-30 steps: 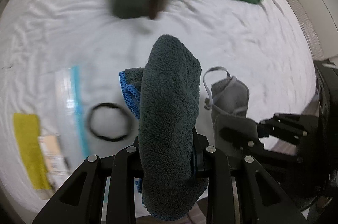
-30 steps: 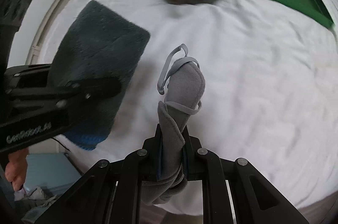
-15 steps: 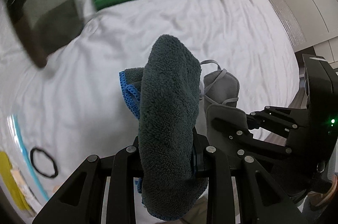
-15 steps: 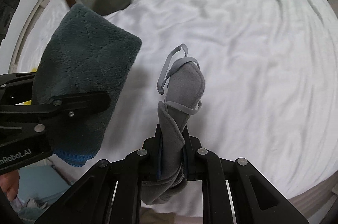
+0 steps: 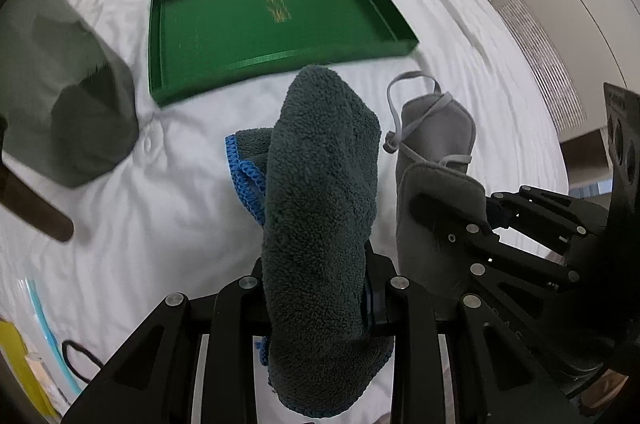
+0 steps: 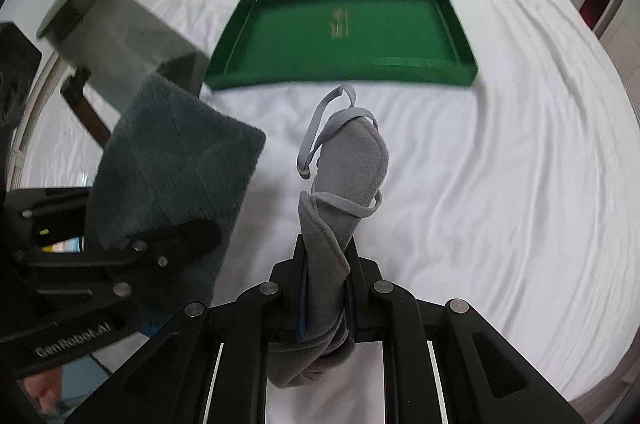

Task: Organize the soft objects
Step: 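Carry the towel with the left tool while the right tool carries the mask to the green tray, then lower the towel into the tray with the left tool while the right tool lowers the mask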

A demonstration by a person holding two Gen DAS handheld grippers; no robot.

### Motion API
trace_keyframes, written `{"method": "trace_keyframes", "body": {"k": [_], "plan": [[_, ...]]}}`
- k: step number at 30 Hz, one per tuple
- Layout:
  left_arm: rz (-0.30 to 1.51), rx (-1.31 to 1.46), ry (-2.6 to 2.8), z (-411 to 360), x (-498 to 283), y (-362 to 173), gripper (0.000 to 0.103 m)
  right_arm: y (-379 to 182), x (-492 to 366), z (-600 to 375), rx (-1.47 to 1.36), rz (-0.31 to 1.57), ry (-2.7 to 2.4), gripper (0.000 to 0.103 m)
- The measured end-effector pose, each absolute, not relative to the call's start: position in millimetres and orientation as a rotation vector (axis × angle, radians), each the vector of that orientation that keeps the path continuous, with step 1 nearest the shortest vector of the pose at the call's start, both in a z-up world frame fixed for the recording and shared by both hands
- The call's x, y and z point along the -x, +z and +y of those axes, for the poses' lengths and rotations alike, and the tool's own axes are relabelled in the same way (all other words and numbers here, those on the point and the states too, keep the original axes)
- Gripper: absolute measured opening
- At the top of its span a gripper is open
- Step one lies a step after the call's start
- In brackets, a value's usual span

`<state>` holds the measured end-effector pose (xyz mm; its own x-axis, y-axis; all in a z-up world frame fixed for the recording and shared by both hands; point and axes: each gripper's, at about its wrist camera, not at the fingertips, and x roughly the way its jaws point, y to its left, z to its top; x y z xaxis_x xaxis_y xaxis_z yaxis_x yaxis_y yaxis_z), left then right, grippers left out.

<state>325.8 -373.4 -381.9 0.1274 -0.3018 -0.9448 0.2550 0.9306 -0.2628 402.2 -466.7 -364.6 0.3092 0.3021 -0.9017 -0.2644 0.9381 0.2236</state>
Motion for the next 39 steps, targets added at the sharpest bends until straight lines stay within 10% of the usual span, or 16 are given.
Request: {"method": "trace_keyframes", "body": {"k": [39], "plan": [[1.121, 0.005, -0.003, -364.3, -515.4, -430.4, 0.025, -433.4, -635.4, -428.6, 0.059, 0.985, 0.259, 0.013]]}}
